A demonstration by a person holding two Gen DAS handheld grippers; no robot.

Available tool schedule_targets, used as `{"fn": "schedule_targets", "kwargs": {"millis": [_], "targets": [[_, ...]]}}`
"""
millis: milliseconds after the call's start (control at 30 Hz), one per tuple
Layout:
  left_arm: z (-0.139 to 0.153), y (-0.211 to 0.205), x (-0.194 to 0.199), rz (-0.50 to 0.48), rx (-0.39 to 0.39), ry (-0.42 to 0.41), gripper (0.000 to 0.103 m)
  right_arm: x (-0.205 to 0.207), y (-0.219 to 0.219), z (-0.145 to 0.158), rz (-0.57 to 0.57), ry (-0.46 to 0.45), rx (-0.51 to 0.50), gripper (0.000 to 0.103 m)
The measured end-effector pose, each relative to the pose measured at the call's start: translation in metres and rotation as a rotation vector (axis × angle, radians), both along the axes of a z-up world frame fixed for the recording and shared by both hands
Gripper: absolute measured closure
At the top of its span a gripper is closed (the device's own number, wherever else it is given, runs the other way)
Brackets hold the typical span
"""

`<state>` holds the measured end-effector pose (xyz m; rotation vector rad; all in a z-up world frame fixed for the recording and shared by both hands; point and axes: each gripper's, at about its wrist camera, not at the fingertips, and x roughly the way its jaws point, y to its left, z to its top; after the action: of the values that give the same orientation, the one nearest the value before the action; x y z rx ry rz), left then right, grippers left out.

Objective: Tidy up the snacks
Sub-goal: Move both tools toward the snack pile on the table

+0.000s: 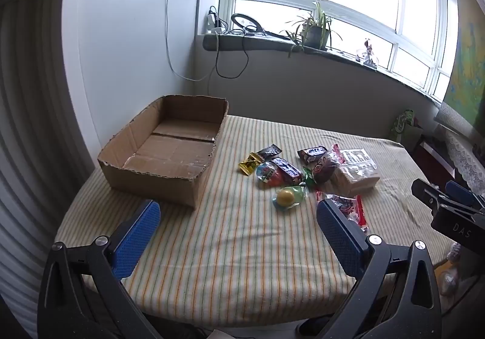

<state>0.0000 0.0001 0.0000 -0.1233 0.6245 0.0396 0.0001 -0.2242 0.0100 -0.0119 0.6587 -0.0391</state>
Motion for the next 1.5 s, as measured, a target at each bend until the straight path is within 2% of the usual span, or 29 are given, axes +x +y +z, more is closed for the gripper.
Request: {"fn": "schedule_targets", "kwargs": {"millis": [1000,1367,1500], "targets": [[0.002,-0.004,0.001,-0.012,-0.003,-0.004,0.001,0.001,0.003,-0.003,0.003,0.005,-0.002,0.000],[-0.005,-0.005,0.006,-0.019,0.002,0.035,0.001,0.007,-0.002,-0.012,0.003,0.022,0.007,0.000],[-0.010,-0.004,0.010,-0.026,-0.020,0.065,0.001,0.011,-0.004,-0.018,0.000,0.035,0.010,0.000]]}}
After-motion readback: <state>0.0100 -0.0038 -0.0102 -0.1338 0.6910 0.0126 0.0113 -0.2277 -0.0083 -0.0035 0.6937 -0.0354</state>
